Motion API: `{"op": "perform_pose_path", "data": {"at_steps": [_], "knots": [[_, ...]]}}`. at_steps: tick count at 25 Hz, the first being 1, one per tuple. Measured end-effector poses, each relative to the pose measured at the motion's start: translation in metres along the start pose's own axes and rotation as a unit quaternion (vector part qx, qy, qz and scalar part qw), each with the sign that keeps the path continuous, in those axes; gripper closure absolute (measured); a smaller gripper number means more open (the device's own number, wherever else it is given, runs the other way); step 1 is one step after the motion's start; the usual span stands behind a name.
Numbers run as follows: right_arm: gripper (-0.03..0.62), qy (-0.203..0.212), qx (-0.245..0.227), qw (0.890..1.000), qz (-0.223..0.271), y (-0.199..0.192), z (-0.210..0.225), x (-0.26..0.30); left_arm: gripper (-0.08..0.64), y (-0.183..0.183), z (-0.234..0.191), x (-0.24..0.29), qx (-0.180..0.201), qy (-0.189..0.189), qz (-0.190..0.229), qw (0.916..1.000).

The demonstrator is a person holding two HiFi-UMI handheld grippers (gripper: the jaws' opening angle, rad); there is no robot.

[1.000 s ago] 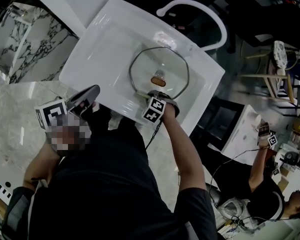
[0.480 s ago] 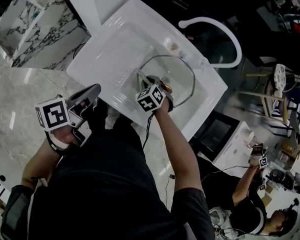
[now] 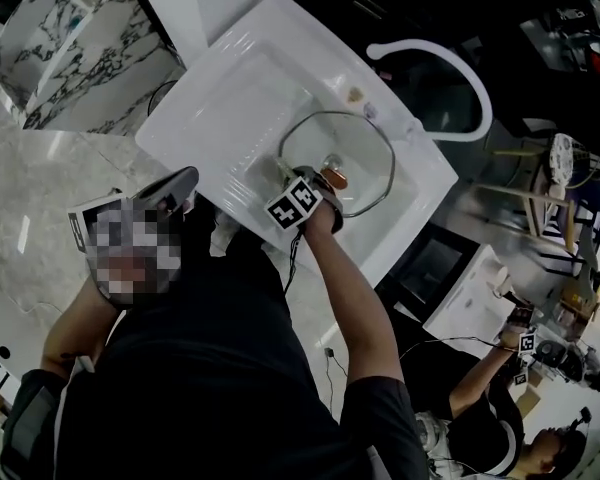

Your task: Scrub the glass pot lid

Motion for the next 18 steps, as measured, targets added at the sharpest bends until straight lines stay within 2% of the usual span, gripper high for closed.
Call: {"op": "perform_pose_path", "data": {"at_steps": [6,11,18], "knots": [[0.526,0.042,0.002,0.999,-0.017,-0.044,-0.021,0.003,0.560,-0.009,0.018,0.030,0.014,-0.019,-0.037,0.9990],[0.526,0.085,0.050,0.994,-0.039,-0.093,-0.023,-0.004,0.560,-0.026,0.034,0.055,0.033,-0.029,-0.075,0.9962],[0.526,0.077,0.110,0.988,-0.078,-0.157,-0.015,-0.029,0.560,-0.046,0.075,0.084,0.066,-0.064,-0.116,0.9890]]}}
Point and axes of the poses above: the fingertips, and each gripper's own axes: x forward along the fingers, z to its right, y out of its top, the point moved 7 cm from there along -x, backward along the fingers, and after that the axes turned 8 degrees about -x, right-handed, at the moved point
